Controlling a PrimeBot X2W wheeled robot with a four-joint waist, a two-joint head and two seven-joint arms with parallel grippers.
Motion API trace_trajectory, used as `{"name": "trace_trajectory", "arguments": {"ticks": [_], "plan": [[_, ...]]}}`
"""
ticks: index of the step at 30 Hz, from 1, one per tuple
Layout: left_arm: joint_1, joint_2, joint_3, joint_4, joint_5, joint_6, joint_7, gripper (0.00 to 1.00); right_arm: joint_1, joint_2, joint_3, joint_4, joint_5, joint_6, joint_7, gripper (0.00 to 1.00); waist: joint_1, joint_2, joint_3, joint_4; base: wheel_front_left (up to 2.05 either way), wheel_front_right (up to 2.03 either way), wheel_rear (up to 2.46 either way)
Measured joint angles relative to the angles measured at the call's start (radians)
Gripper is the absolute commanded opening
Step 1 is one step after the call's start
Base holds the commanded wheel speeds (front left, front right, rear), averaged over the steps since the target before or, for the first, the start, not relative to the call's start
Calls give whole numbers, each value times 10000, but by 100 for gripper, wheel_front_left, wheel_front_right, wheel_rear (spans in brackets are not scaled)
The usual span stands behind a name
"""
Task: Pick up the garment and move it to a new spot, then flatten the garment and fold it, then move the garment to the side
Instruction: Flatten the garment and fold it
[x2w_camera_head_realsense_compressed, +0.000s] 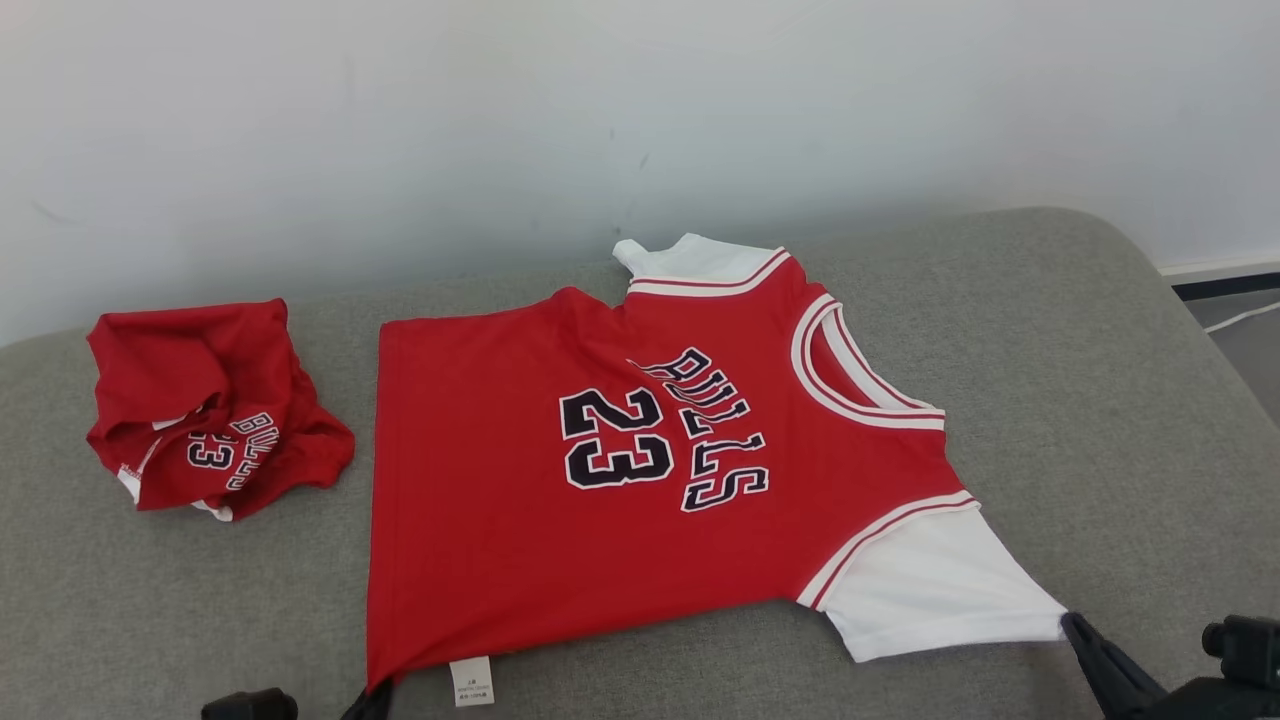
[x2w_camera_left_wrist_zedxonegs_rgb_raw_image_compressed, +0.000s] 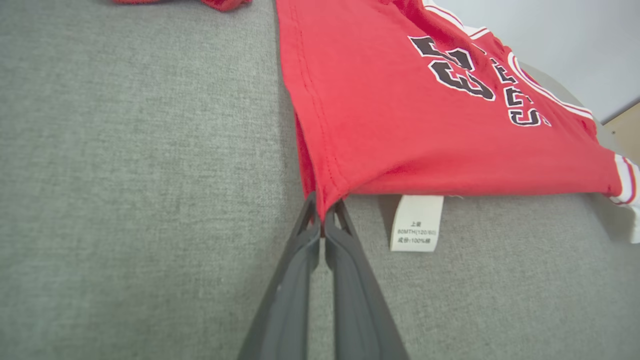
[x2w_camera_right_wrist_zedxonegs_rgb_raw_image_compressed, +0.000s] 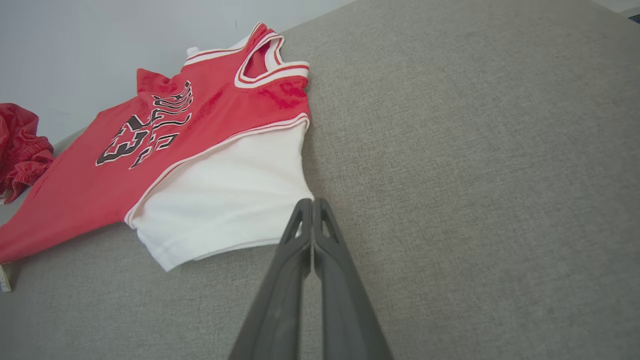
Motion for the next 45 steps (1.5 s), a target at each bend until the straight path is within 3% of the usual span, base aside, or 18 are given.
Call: {"name": "trace_trajectory", "arguments": {"ticks": [8,17,34,37,42,45], "plan": [[524,-10,-81,-360,25,430,-33,0,694,29,176,-453,107,-186,92,0,2,0,-50,176,0,0,0],[483,-54,-203,-844,568,840,-33,0,429,-31,639,-892,-531,-662,408,0,4,1,306,204,0,0,0],[32,100,-230,-1340,905,1091,56,0,99,-328,594,-1300,-648,-1141,894,0,4,1,730,196,0,0,0],[-625,198,-345,-1476,1014,913,408,0,-523,-387,700,-1356,-765,-1097,1241,0,4,2,920,181,0,0,0],[-3478,63,182,-1262,169,-100,1885,0,-3733,-163,754,-1103,-796,-667,2560,0,4,3,1525,112,0,0,0],[-5938,332,274,-416,485,-242,2941,0,-6427,435,825,-479,-897,-562,3515,0,6,4,1906,53,0,0,0]]}}
